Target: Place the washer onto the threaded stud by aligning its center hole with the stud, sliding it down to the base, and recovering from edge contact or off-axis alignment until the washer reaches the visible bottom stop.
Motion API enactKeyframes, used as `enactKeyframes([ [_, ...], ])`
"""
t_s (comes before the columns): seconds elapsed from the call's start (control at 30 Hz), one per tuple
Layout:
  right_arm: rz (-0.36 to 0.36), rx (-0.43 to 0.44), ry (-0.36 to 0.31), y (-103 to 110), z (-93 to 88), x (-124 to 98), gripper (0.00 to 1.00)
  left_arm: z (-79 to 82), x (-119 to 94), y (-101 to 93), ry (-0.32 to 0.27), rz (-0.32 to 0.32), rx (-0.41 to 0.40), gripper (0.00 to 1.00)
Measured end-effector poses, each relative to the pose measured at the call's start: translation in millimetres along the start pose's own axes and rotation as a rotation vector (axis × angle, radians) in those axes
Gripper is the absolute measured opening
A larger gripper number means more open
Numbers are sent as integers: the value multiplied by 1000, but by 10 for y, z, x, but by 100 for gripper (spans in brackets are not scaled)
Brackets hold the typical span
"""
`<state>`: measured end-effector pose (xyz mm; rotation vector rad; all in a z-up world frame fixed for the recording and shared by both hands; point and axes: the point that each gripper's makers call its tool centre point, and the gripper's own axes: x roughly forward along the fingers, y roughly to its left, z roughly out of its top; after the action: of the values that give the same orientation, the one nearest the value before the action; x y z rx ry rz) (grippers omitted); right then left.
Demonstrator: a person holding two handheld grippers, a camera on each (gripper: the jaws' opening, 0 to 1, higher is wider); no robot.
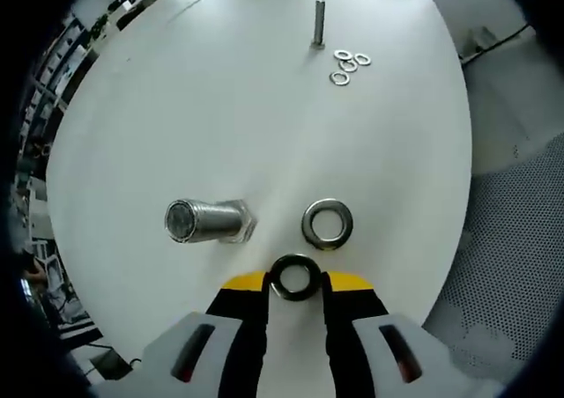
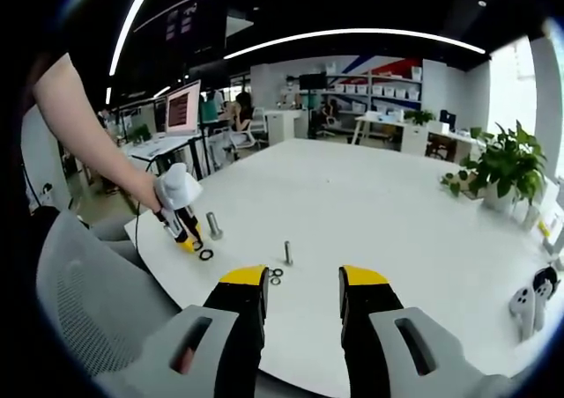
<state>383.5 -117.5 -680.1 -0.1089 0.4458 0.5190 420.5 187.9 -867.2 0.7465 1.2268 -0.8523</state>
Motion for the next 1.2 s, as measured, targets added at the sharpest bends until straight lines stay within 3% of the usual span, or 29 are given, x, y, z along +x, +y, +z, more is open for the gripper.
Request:
enactKeyframes([
  [0.33,-5,1,-1,-6,2,-5,34,-15,-15,2,15,11,-67,20],
  [0.7,-4,5,-9,-8,18,-9,34,-21,-14,39,-30,-1,-152,21],
  [1.0,-8,7,-12,-19,19,-13,34,-47,-23,-7,-32,-13,-97,24],
  [1.2,-10,9,-15,-23,28,-16,34,-89,-31,8,-38,-3,-106,26],
])
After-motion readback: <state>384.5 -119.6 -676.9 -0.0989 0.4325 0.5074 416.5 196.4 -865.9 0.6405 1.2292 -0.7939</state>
